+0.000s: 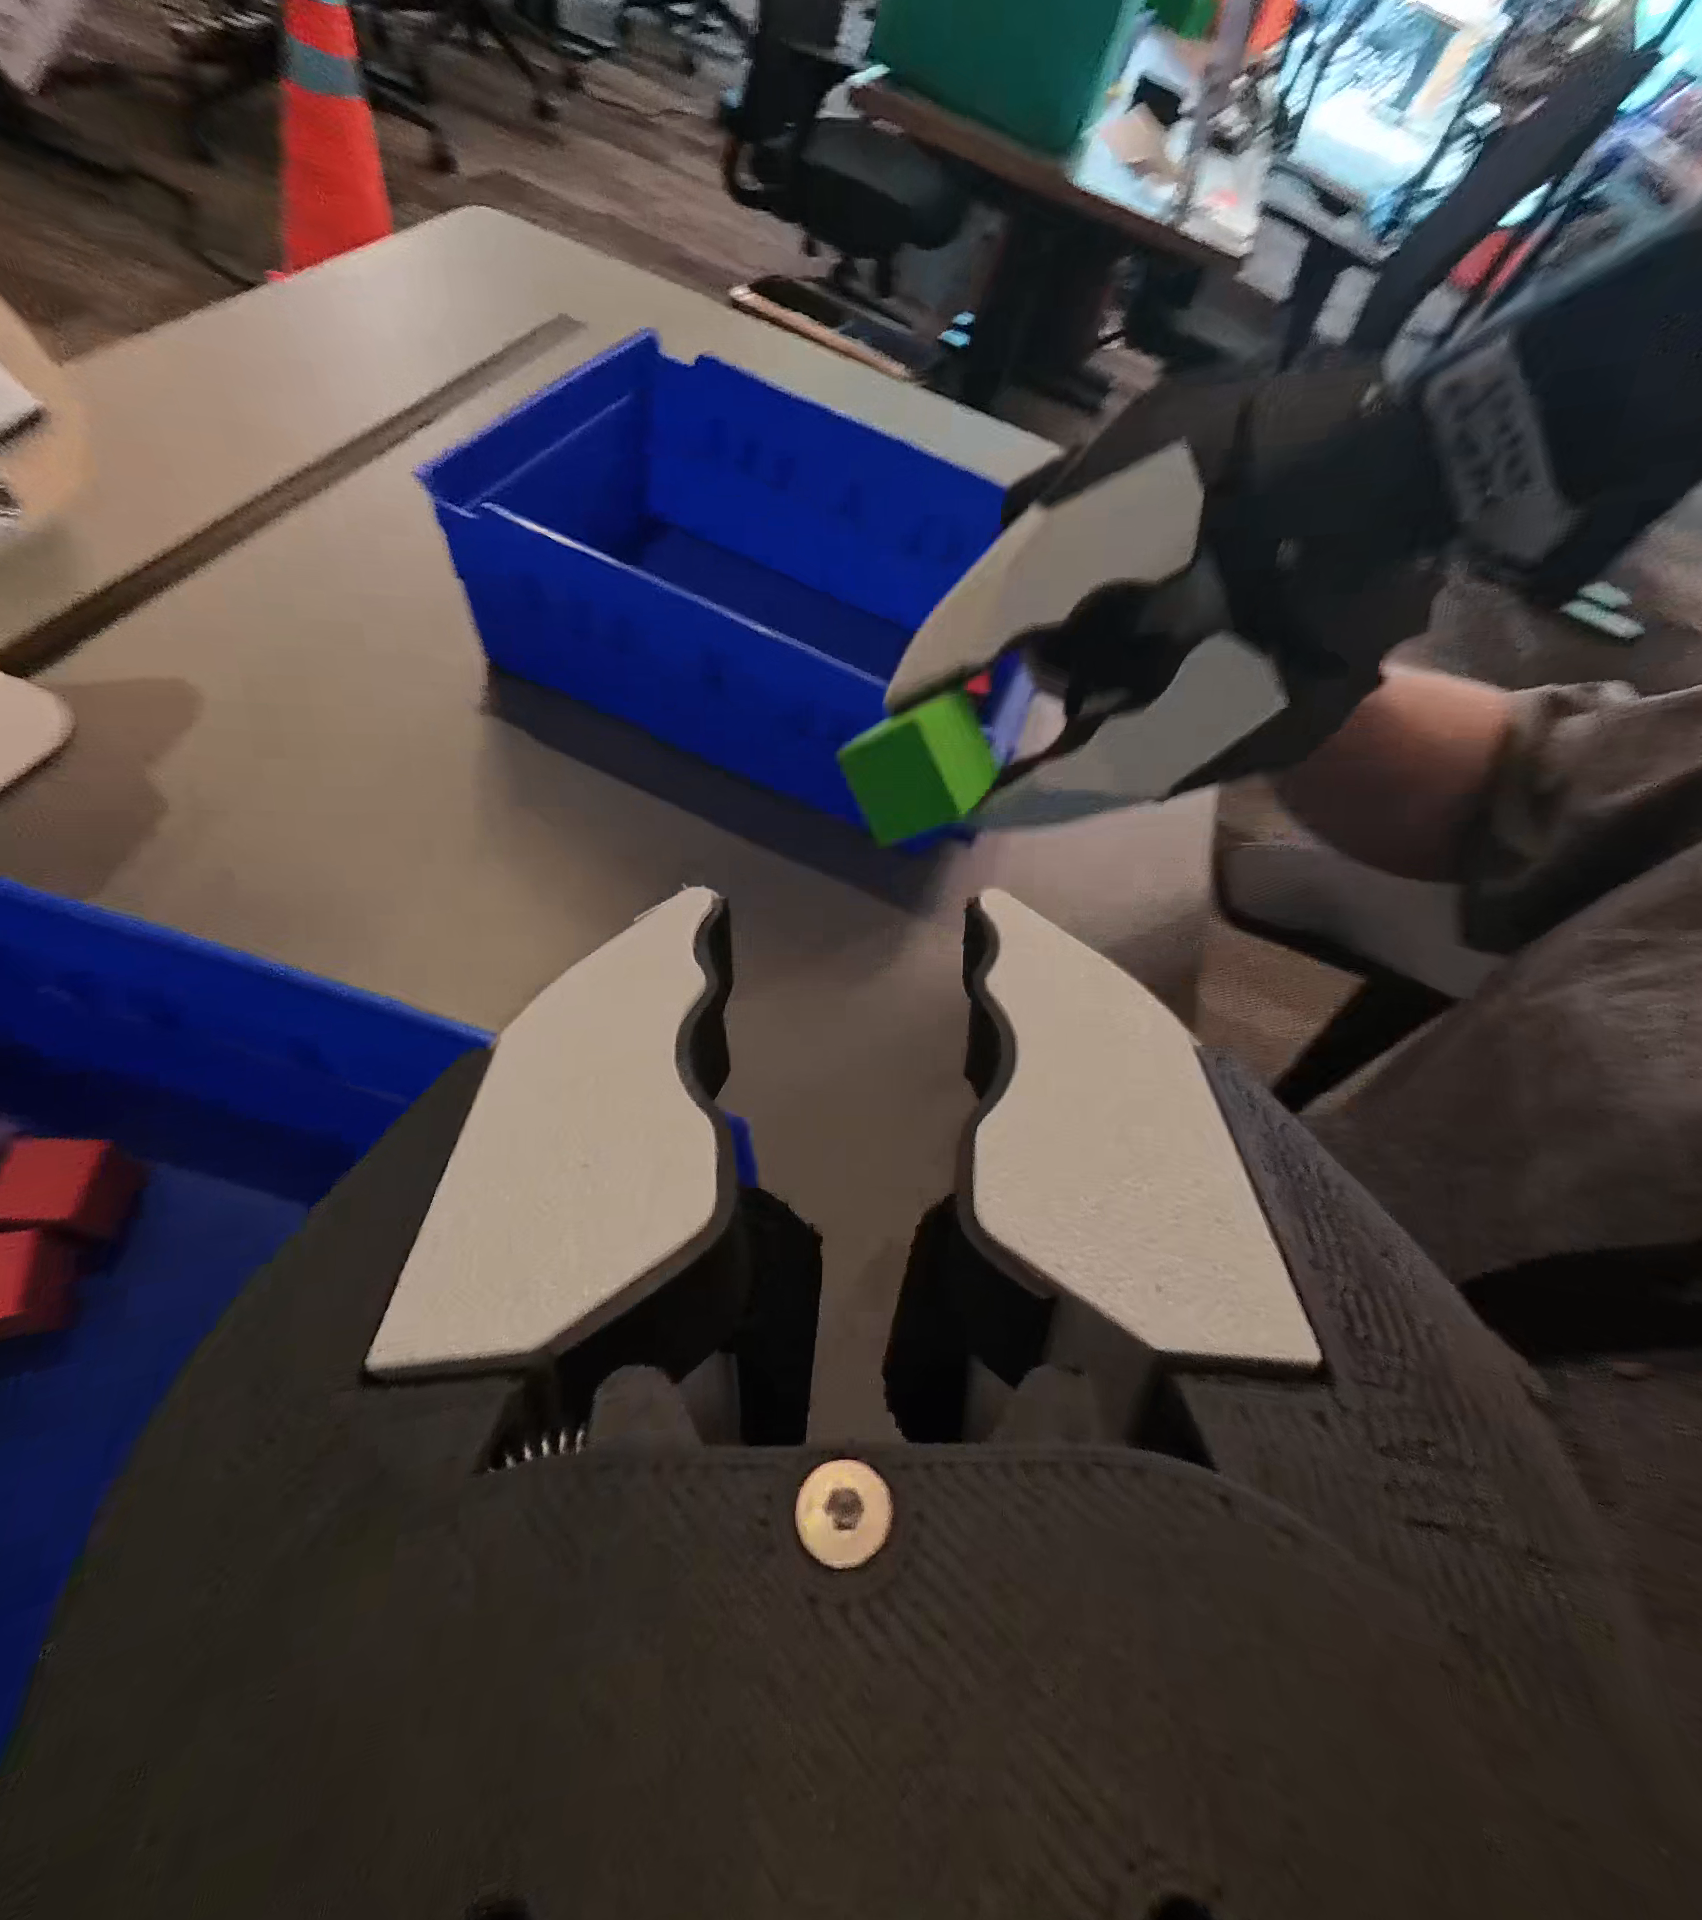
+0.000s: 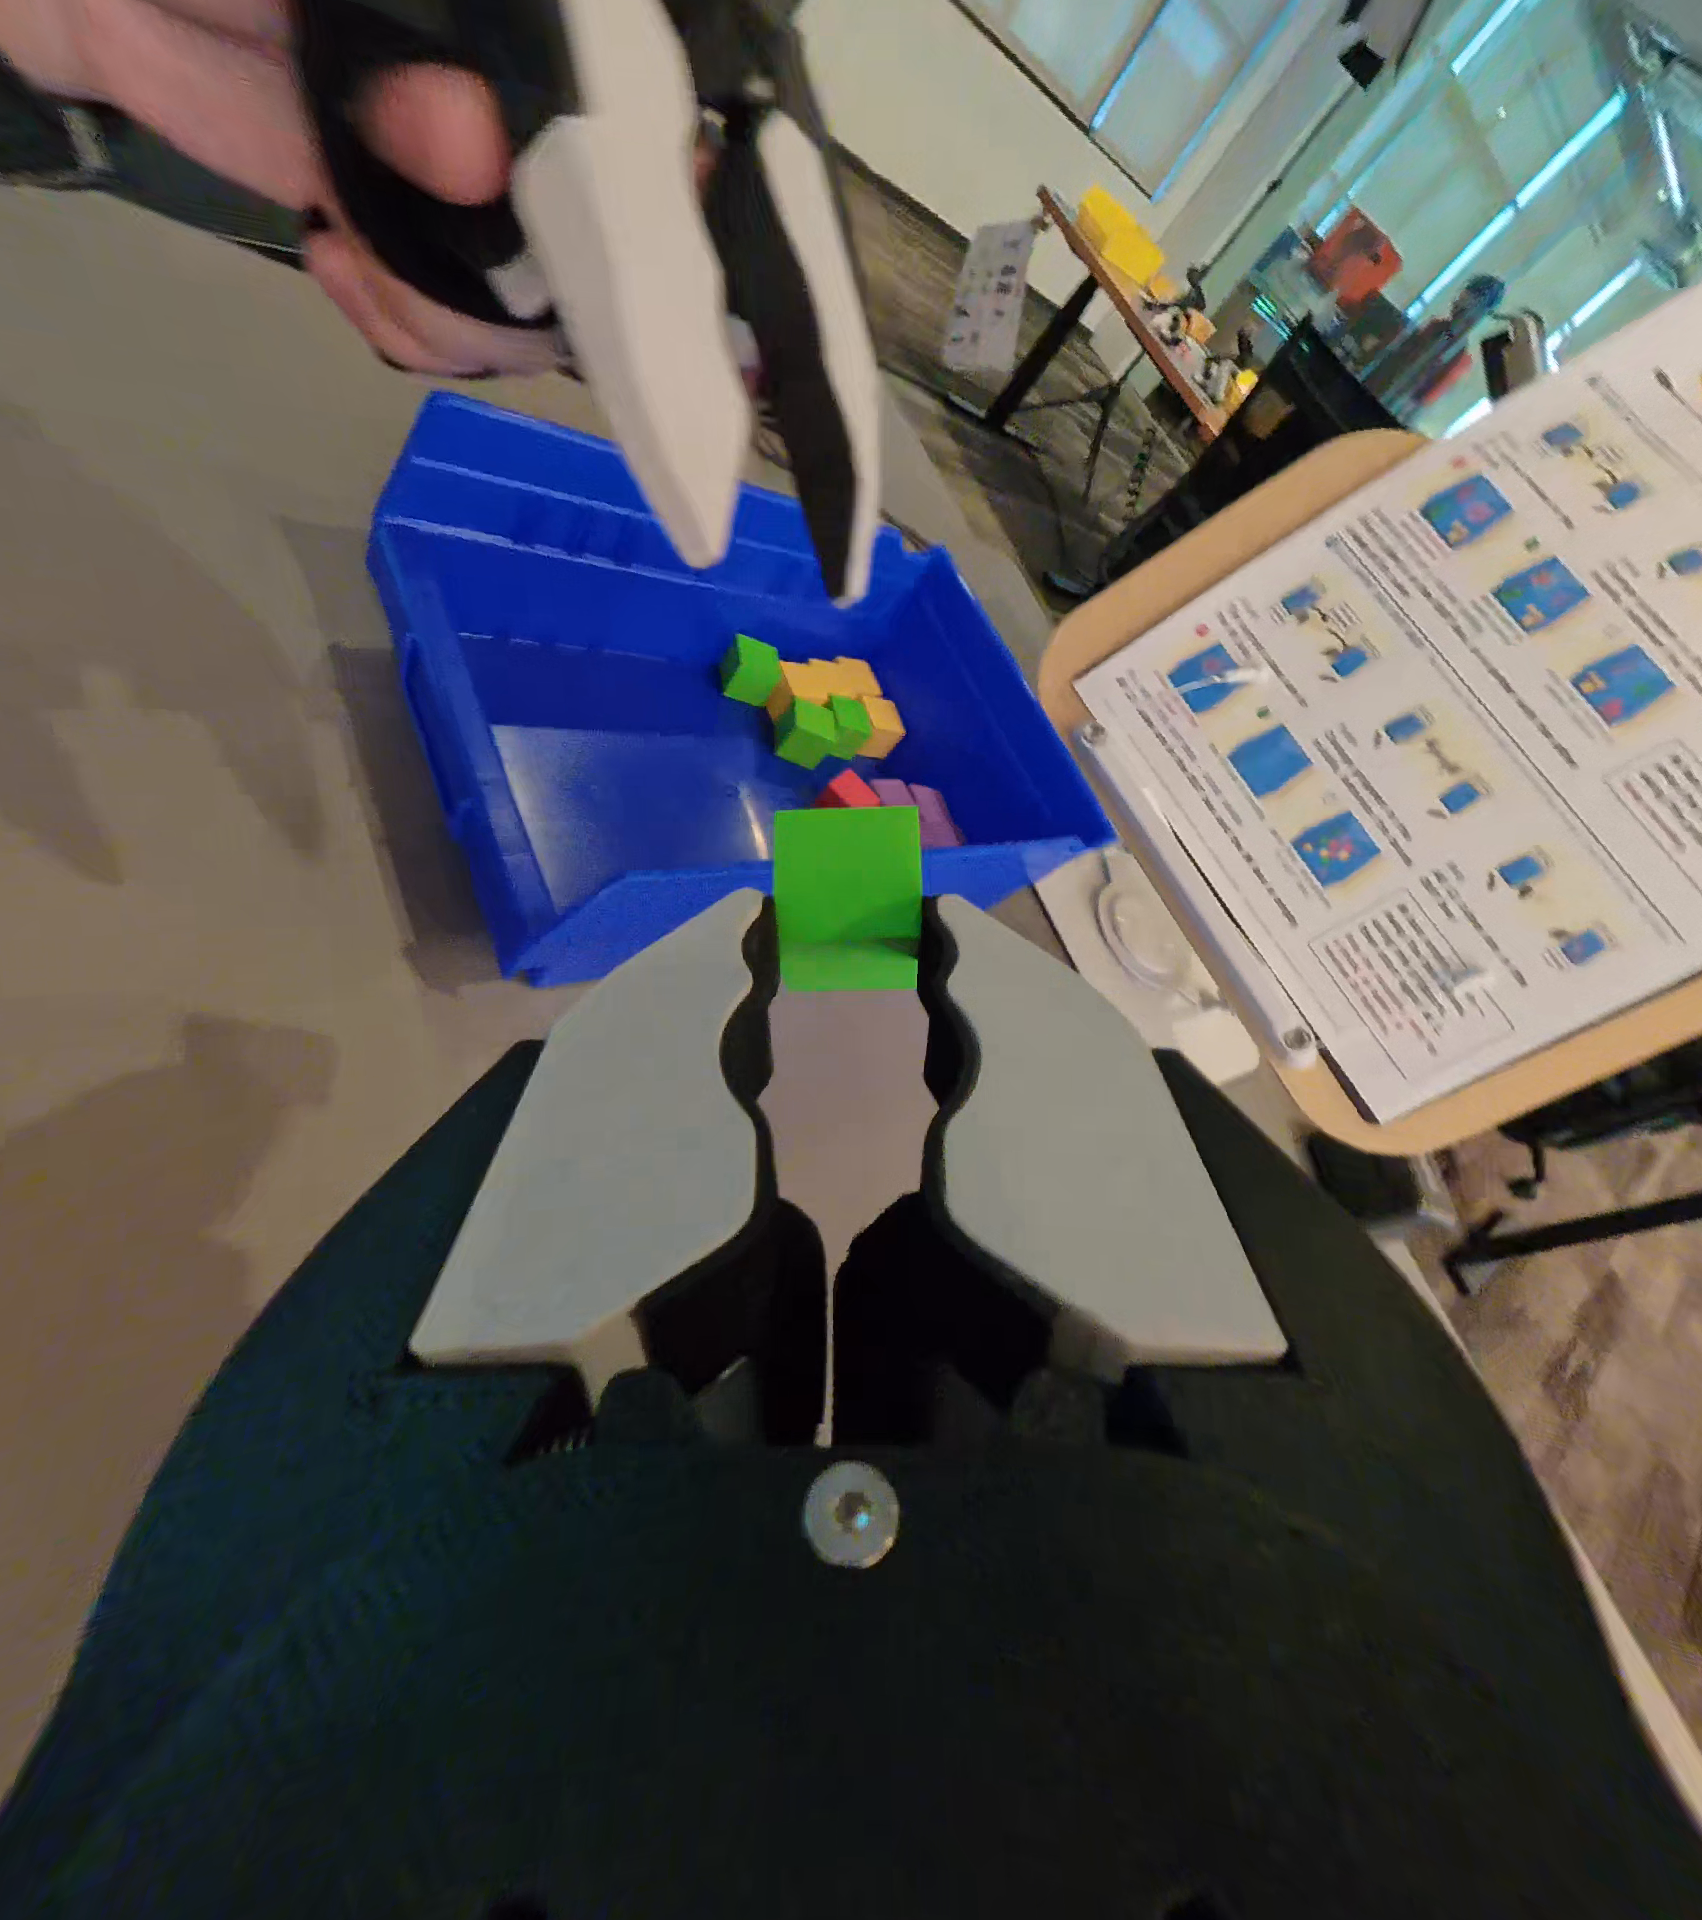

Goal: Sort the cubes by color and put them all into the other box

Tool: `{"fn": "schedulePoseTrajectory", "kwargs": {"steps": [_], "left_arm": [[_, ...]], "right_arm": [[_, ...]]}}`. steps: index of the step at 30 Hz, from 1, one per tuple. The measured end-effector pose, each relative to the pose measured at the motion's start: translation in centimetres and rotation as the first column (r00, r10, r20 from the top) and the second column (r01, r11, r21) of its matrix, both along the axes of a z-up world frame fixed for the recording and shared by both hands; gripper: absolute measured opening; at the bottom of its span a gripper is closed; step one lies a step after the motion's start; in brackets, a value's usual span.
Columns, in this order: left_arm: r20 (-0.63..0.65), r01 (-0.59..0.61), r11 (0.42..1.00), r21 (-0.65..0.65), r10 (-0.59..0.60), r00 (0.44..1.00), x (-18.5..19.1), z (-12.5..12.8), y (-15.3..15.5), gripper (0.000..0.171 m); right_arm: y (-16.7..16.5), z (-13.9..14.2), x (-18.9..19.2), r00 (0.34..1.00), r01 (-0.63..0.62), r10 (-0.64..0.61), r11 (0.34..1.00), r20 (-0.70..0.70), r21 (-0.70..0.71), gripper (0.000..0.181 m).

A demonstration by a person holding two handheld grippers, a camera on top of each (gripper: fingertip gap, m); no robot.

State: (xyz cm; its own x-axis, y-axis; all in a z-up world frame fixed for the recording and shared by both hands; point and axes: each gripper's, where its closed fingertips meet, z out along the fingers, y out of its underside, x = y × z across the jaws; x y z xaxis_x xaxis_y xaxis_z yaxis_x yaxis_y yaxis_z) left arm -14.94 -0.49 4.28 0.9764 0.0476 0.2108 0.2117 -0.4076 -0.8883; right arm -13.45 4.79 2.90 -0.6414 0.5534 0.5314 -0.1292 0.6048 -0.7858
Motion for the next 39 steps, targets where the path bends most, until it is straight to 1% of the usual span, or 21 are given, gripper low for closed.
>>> {"fn": "schedulePoseTrajectory", "kwargs": {"steps": [5, 8, 11, 17, 22, 27, 33, 39], "left_arm": [[-0.117, -0.093, 0.995, -0.030, 0.089, 0.989, 0.1, 0.1, -0.7, 0.043], [-0.132, -0.128, 0.991, -0.023, 0.124, 0.983, 0.3, 0.4, -1.4, 0.043], [-0.135, -0.157, 0.988, -0.010, 0.154, 0.979, 0.3, 0.4, -2.0, 0.041], [-0.138, -0.236, 0.971, -0.027, 0.230, 0.963, -0.7, -0.9, -3.2, 0.041], [-0.154, -0.303, 0.952, -0.050, 0.292, 0.944, -1.8, -1.4, -4.1, 0.042], [-0.114, -0.329, 0.942, -0.061, 0.321, 0.940, -2.6, -1.8, -4.0, 0.042], [-0.148, -0.350, 0.931, -0.107, 0.333, 0.931, -3.2, -2.5, -3.6, 0.042], [-0.212, -0.418, 0.898, -0.139, 0.385, 0.898, -4.4, -3.9, -4.6, 0.041]], "right_arm": [[3.1, 1.1, -0.5, 0.994, 0.102, -0.101, 0.994, 0.041, -0.030, 0.026], [4.1, 1.8, -0.4, 0.987, 0.155, -0.152, 0.987, 0.051, -0.046, 0.026], [4.5, 2.2, -0.1, 0.981, 0.187, -0.183, 0.980, 0.061, -0.071, 0.026], [5.3, 1.4, 0.0, 0.969, 0.236, -0.226, 0.966, 0.102, -0.104, 0.026], [6.7, 1.2, 0.1, 0.959, 0.272, -0.252, 0.948, 0.130, -0.164, 0.026], [8.0, 0.6, -0.1, 0.945, 0.310, -0.274, 0.926, 0.180, -0.216, 0.026], [10.1, 0.0, -0.2, 0.919, 0.373, -0.324, 0.899, 0.223, -0.230, 0.026], [13.1, -0.3, 0.0, 0.885, 0.449, -0.386, 0.857, 0.260, -0.252, 0.026]]}}
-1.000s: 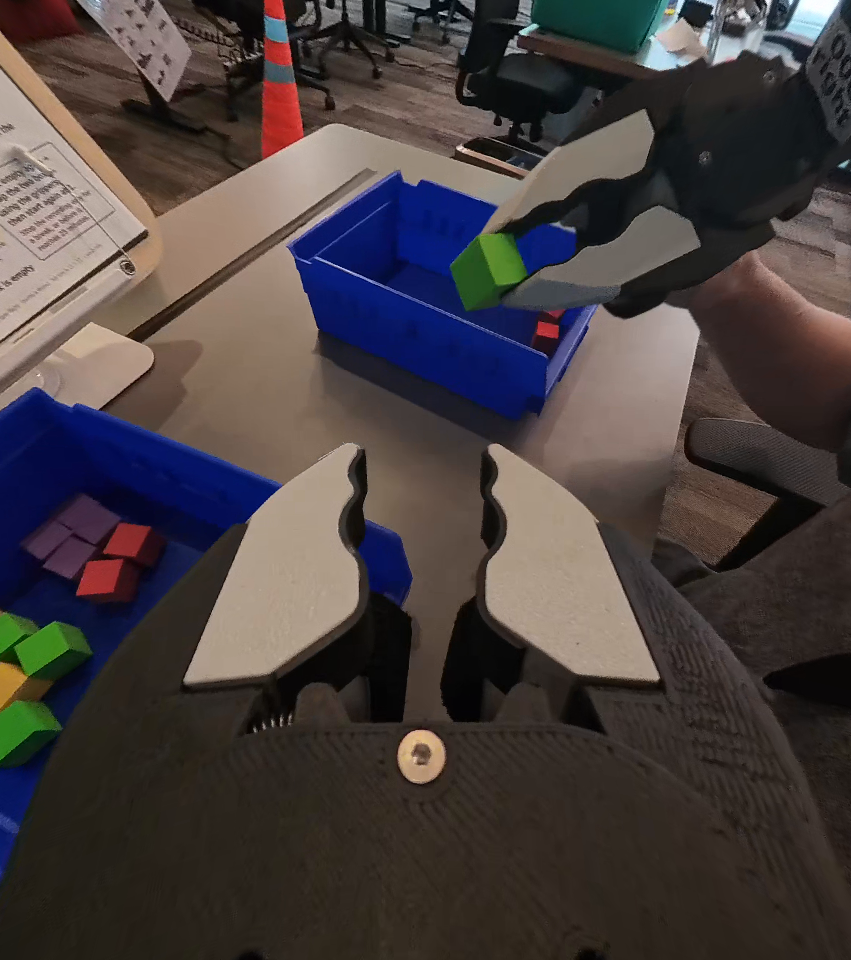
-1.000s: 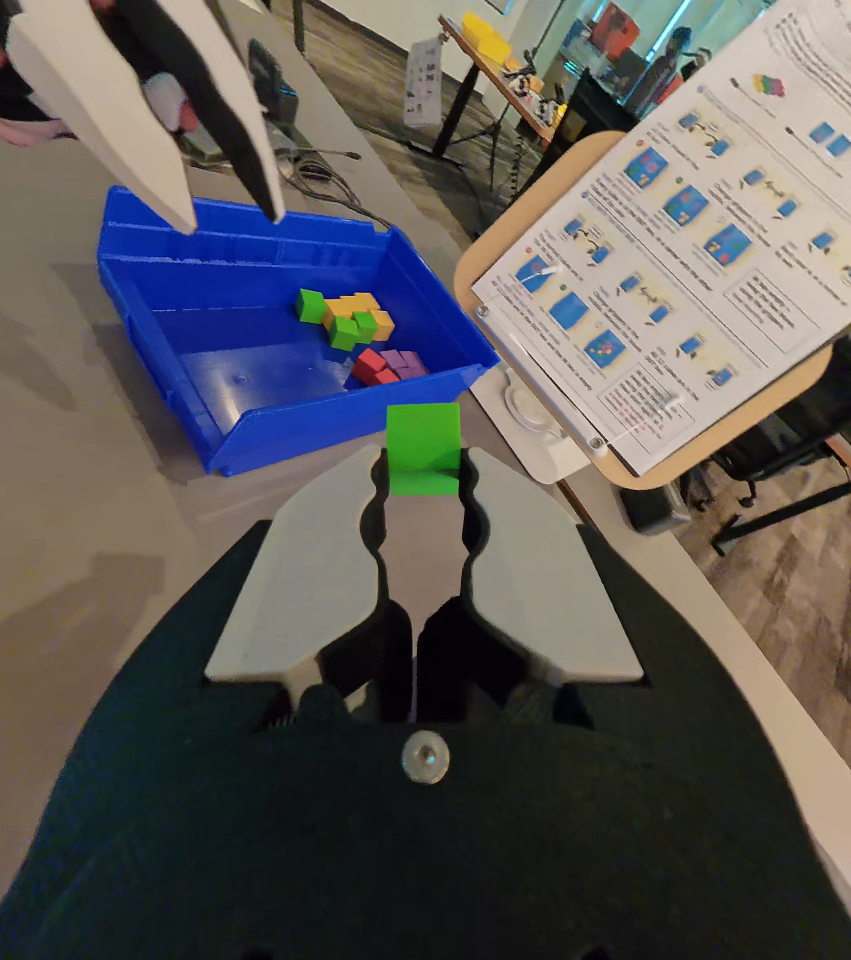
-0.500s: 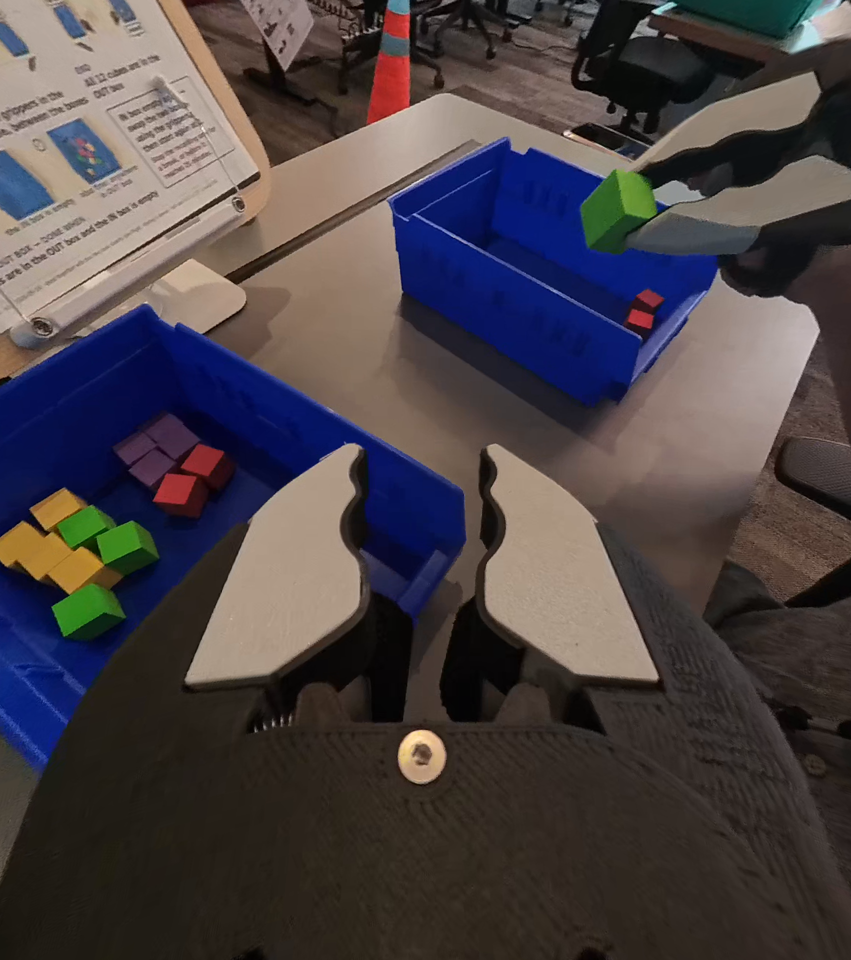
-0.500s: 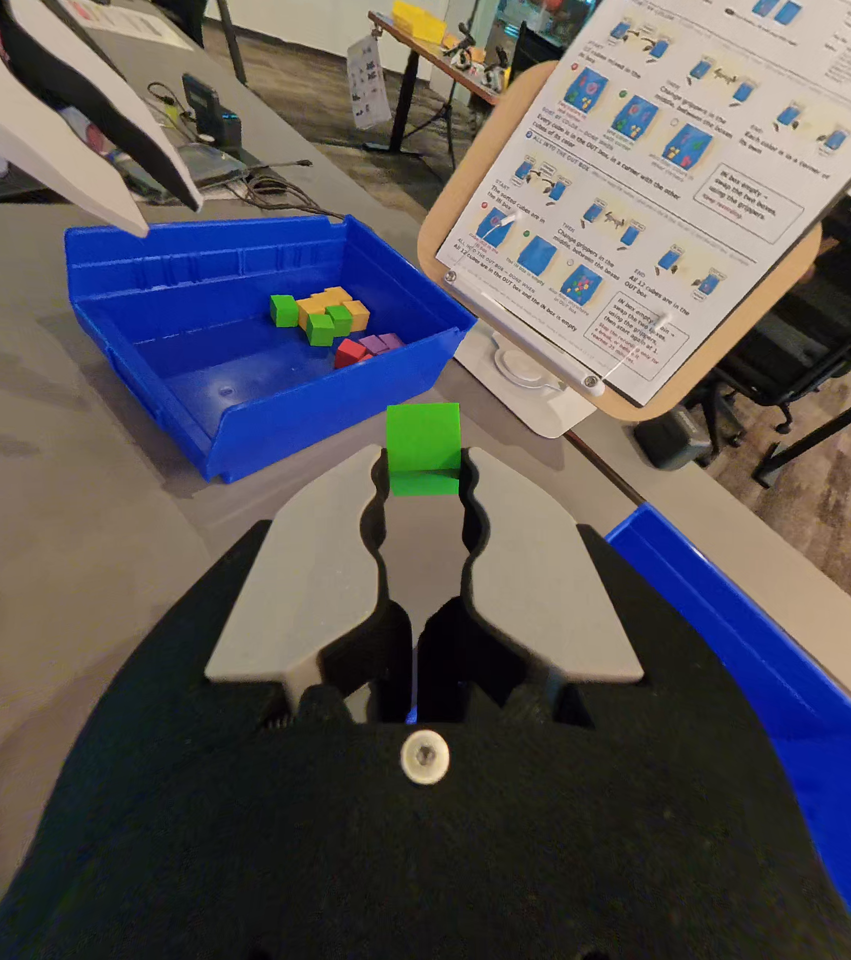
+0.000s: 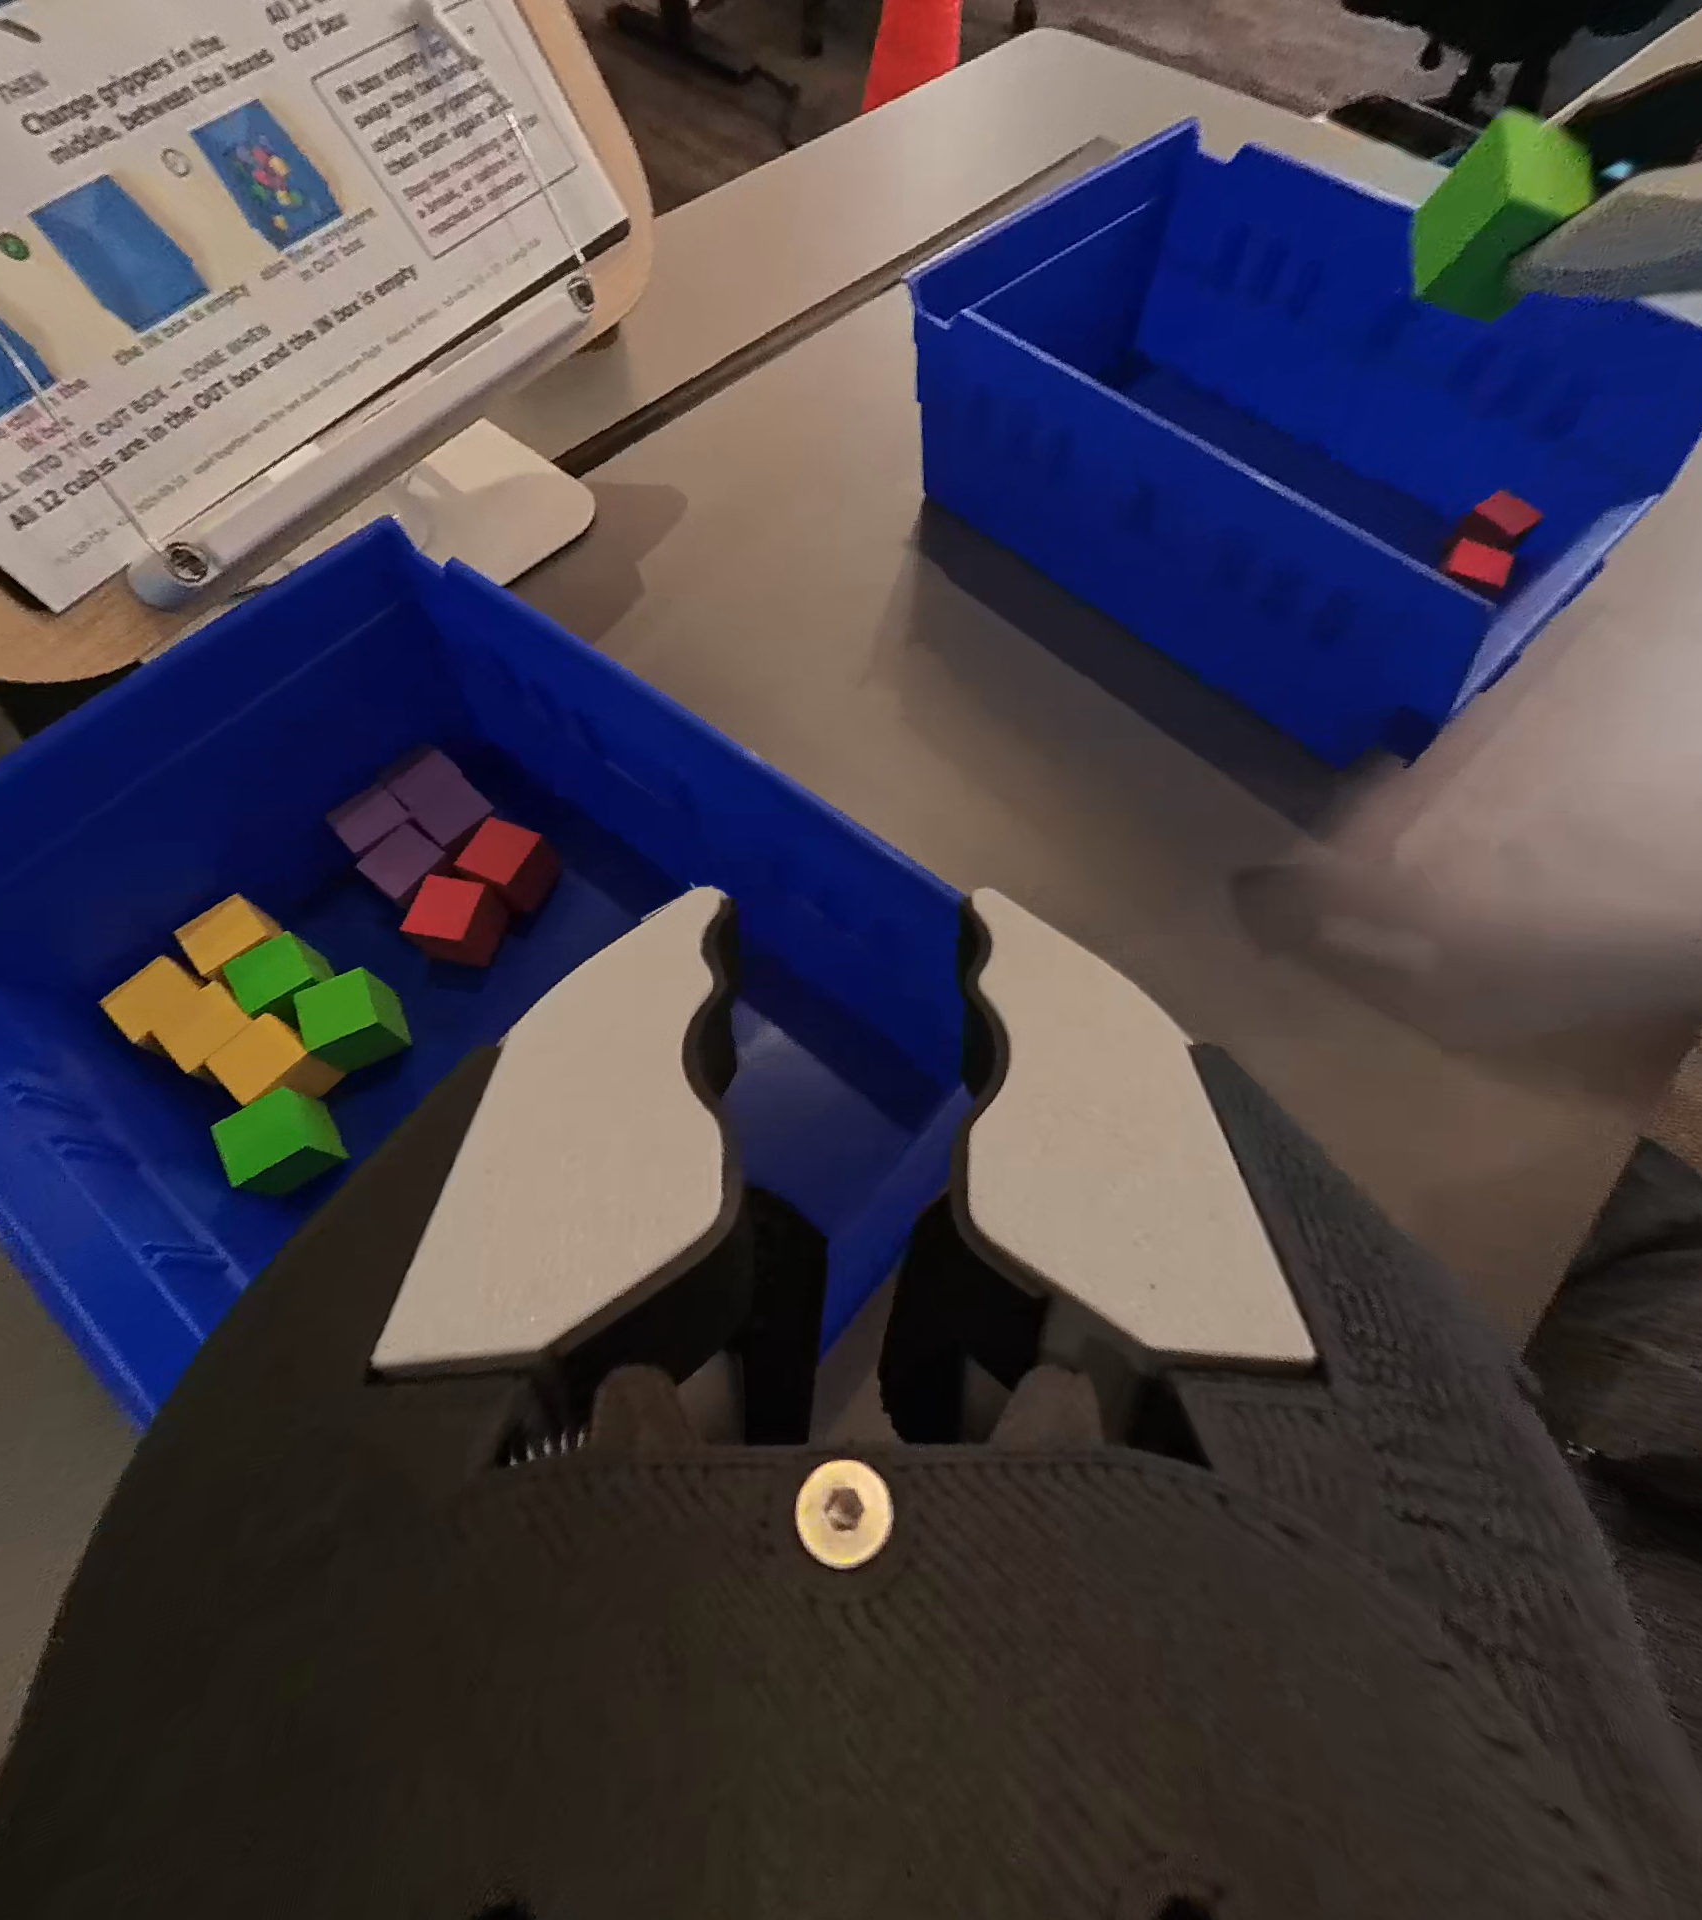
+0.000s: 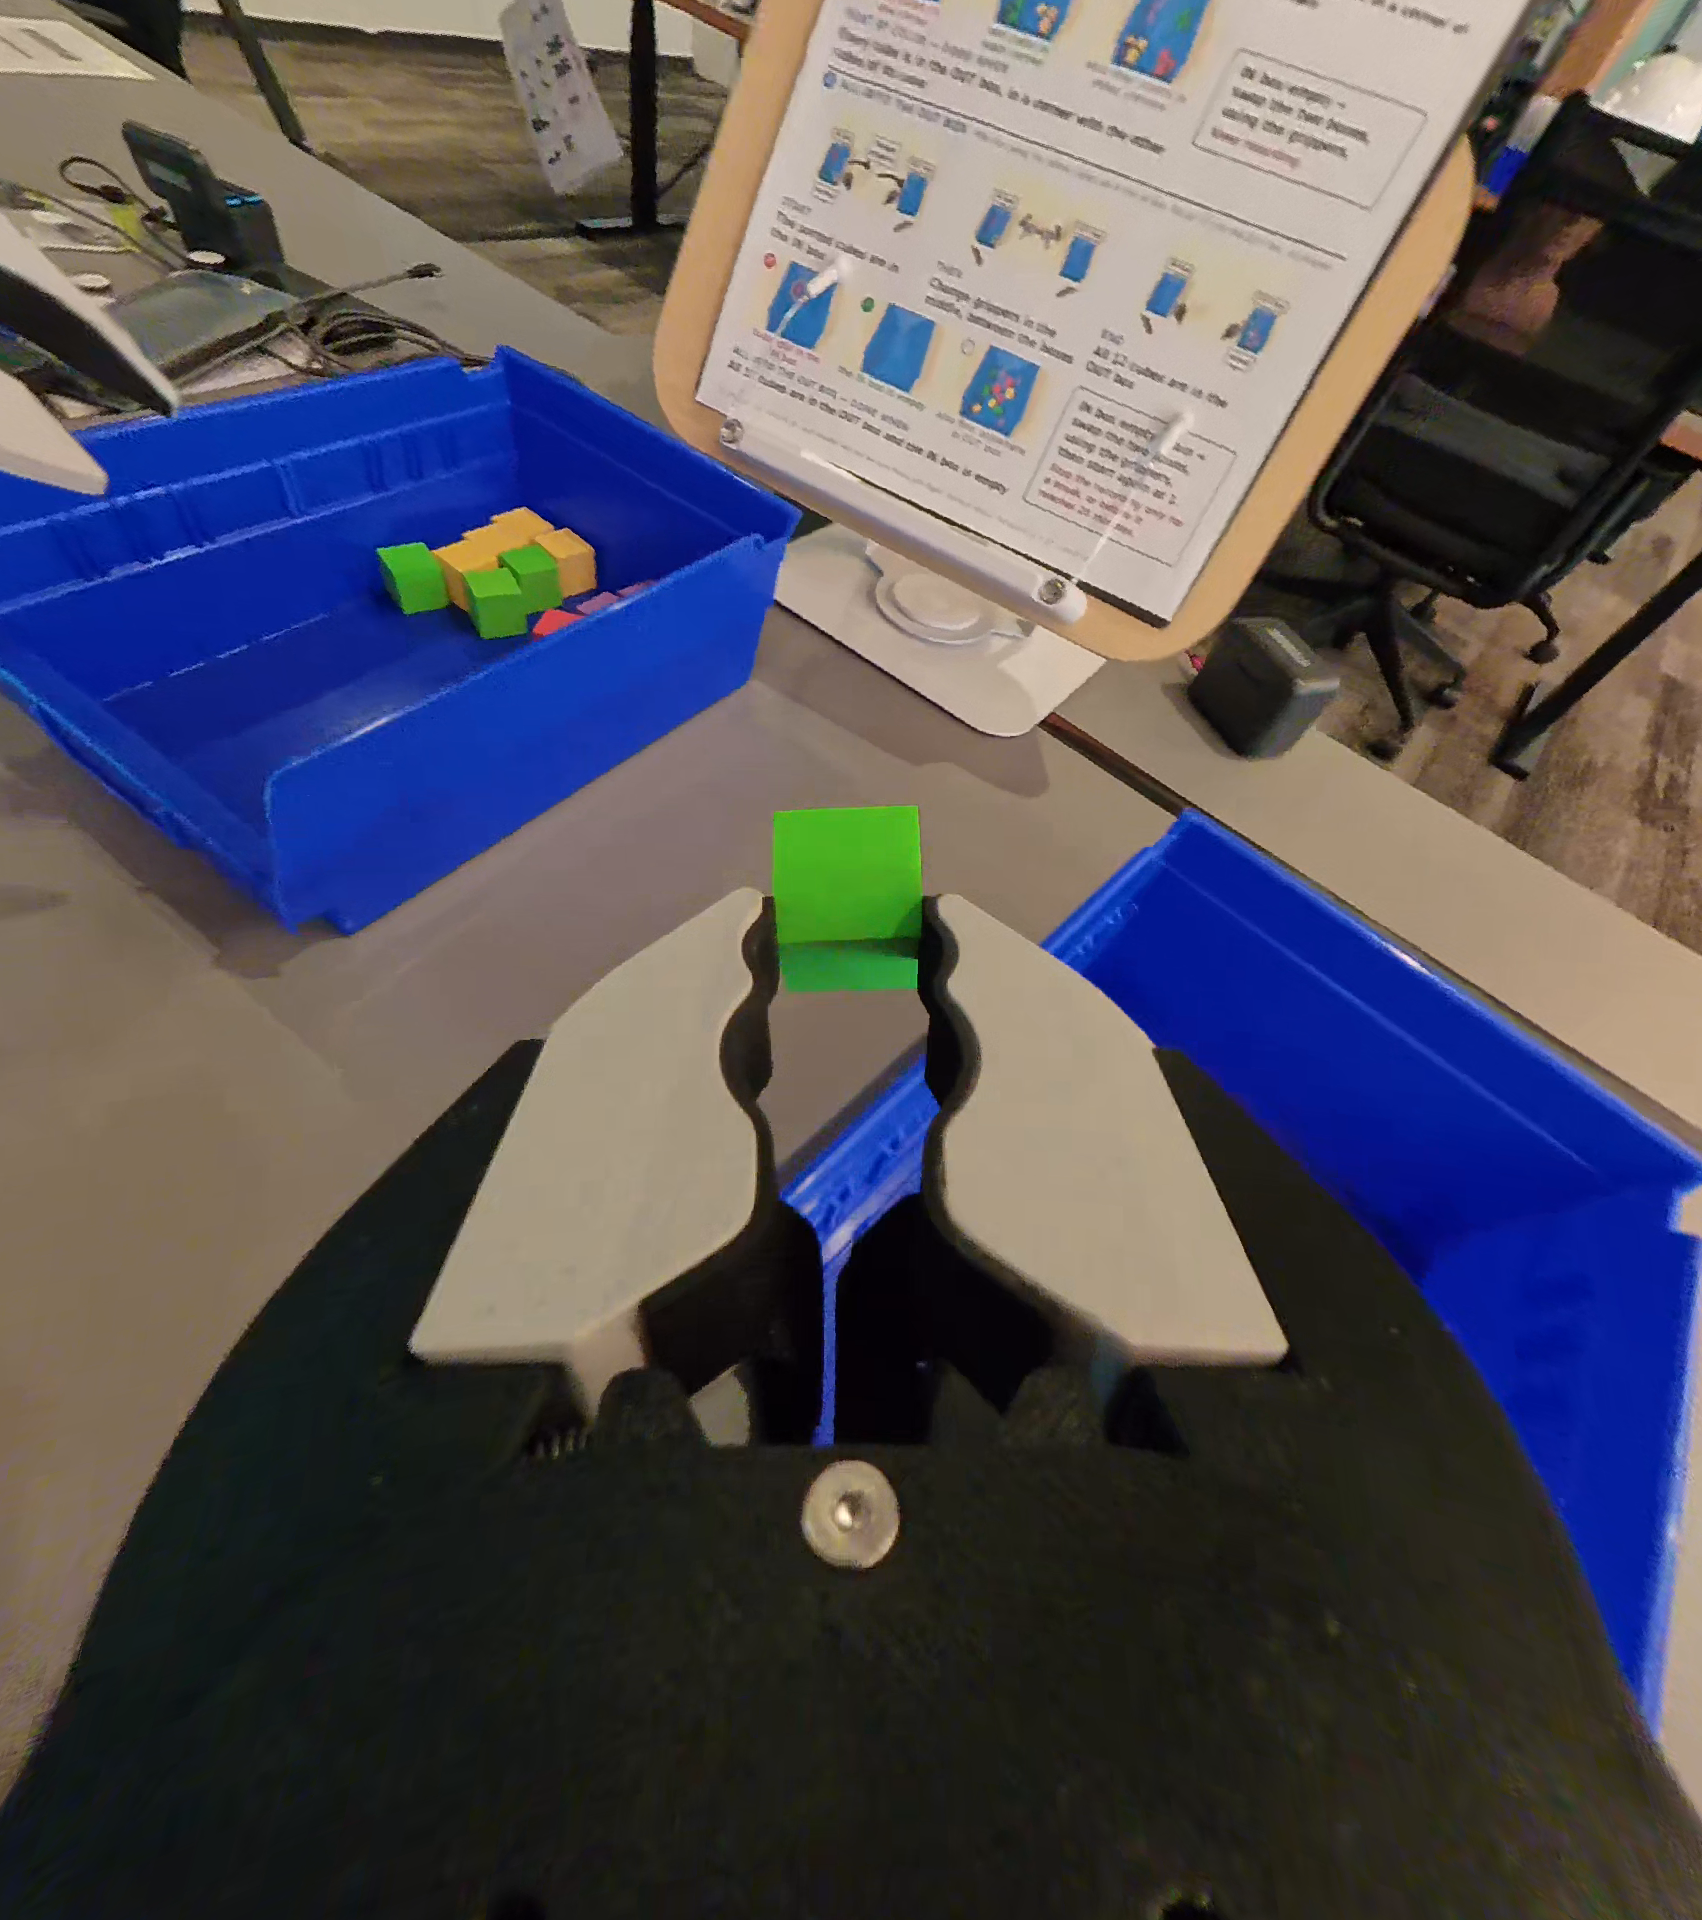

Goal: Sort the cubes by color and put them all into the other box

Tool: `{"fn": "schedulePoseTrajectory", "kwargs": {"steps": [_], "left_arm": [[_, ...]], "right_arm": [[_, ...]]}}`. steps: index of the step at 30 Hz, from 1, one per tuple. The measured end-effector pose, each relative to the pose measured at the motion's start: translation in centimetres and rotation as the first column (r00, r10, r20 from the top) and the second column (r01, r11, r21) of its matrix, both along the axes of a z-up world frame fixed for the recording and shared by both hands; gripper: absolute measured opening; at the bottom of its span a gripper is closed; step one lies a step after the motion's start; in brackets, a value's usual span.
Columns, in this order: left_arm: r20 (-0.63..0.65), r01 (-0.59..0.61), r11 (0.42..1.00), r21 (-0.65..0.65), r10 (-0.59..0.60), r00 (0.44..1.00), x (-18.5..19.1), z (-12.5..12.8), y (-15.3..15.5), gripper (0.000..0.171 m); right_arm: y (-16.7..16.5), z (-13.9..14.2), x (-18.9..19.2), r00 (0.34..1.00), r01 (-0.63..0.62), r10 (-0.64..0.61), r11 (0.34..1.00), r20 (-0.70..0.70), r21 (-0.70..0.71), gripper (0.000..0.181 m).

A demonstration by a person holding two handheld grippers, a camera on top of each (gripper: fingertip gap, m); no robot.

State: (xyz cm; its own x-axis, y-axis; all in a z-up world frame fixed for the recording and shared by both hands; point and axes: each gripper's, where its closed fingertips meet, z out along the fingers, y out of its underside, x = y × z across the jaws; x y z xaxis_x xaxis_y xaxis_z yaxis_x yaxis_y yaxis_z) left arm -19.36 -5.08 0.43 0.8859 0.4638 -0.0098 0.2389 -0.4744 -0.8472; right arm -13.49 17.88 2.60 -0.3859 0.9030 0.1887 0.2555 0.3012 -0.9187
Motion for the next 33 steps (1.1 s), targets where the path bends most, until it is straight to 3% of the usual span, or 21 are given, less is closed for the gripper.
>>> {"fn": "schedulePoseTrajectory", "kwargs": {"steps": [8, 22, 33], "left_arm": [[-0.109, -0.106, 0.988, -0.113, 0.094, 0.990, -1.4, -0.8, -1.7, 0.041], [-0.135, -0.148, 0.979, -0.142, 0.129, 0.982, -2.2, -0.9, -2.8, 0.040], [-0.144, -0.164, 0.972, -0.170, 0.141, 0.980, -2.2, -0.9, -3.5, 0.039]], "right_arm": [[2.2, -0.8, 0.0, 0.997, 0.057, -0.054, 0.997, 0.049, -0.051, 0.026], [3.3, -1.5, -0.2, 0.992, 0.093, -0.087, 0.993, 0.086, -0.068, 0.026], [5.1, -0.4, -1.4, 0.984, 0.149, -0.142, 0.987, 0.103, -0.061, 0.026]]}}
